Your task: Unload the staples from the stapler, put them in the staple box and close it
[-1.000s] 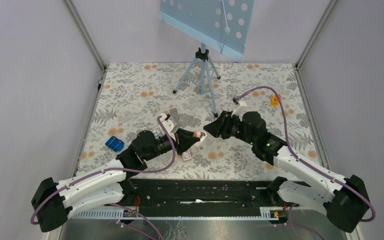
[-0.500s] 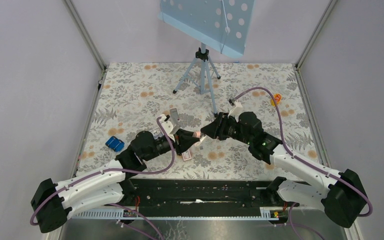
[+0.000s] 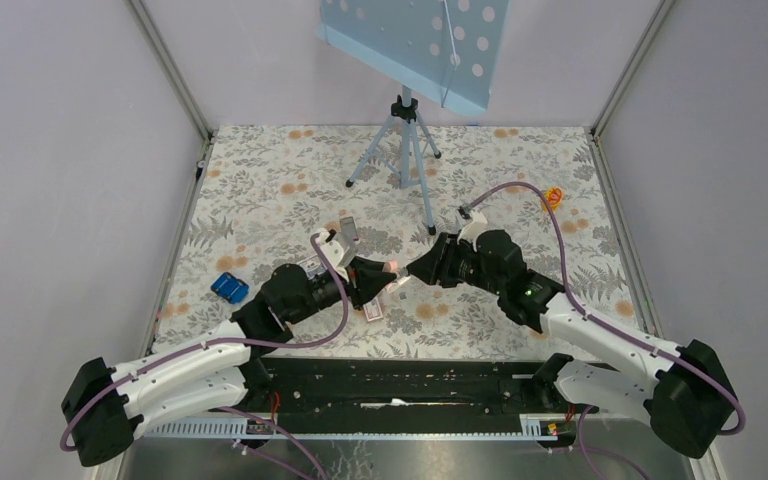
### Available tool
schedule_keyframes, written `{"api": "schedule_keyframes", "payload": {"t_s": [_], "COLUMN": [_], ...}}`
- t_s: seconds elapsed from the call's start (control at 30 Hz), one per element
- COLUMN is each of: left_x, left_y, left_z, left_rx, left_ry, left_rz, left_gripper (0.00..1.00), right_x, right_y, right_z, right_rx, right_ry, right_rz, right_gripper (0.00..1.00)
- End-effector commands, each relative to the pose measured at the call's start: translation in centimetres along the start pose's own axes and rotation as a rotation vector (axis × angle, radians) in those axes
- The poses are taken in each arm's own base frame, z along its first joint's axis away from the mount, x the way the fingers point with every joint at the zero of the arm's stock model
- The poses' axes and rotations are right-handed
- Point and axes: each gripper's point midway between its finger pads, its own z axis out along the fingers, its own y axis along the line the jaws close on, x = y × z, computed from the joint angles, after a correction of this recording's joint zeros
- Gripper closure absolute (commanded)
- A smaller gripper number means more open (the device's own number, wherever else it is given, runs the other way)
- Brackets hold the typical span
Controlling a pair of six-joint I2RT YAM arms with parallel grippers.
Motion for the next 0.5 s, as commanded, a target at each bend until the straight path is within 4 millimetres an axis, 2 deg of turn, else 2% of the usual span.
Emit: {"api": "schedule_keyframes", "payload": {"t_s": [0.0,0.33,0.47], "left_x": [-3.8,-3.5,-3.3], "left_y": [0.0,0.2,0.3], "left_z": [0.2,0.4,0.4], "left_rx": [-0.013,-0.020,-0.029], "left_ry": [-0.150,-0.148,-0.141], "left_rz": [-0.003,-0.021,-0.018], "left_gripper": [1.00,1.00,1.00], "right_x": [1.3,4.2,4.6], "right_y": [-0.4,-0.2,-0.4], "right_z": [0.3,1.7,1.8], "right_rx": [0.002,-0.021,-0.016], "right_ry": [0.029,0.101,0.097], "right_rz": [-0.005,0.013,0.026], "right_gripper": [0.55,0.55,0.55]}}
